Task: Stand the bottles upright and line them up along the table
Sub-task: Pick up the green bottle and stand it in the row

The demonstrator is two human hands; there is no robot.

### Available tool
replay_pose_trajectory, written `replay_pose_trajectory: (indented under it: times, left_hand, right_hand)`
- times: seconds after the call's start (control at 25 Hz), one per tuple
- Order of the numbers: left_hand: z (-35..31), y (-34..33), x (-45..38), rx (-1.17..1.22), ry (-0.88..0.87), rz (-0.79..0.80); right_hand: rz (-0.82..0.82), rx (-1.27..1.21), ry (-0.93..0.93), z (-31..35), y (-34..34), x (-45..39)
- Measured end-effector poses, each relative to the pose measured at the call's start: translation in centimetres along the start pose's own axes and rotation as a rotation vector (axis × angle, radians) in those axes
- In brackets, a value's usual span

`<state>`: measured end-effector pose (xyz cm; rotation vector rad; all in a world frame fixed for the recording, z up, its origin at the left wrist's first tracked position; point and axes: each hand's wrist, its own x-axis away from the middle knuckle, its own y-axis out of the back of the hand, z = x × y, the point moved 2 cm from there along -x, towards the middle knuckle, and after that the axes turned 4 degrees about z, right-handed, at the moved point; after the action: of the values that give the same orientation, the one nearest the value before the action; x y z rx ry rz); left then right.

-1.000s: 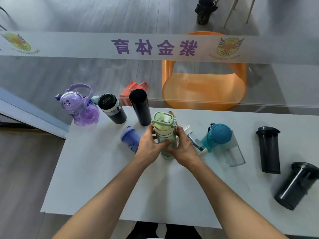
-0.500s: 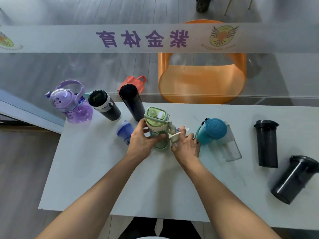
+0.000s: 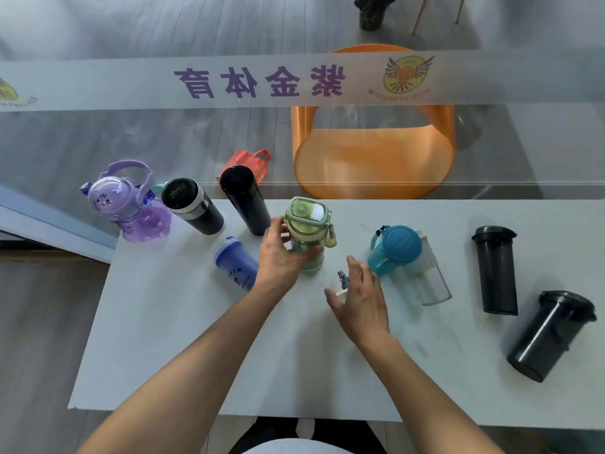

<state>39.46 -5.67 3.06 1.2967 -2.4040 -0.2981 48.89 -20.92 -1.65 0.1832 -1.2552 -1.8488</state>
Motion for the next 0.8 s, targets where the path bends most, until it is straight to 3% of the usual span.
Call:
replay_pose_trajectory:
  times: [0.16, 0.8]
  left_hand:
    - [0.7, 0.3, 0.9, 0.059, 0.056, 0.111]
    - [-1.3, -0.1, -6.5, 0.149, 0.037, 0.122]
  right_hand:
    - [0.113, -0.398, -0.009, 4.3, 0.8, -3.2]
    - [0.057, -0.587, 0.092, 7.2, 4.0, -11.4]
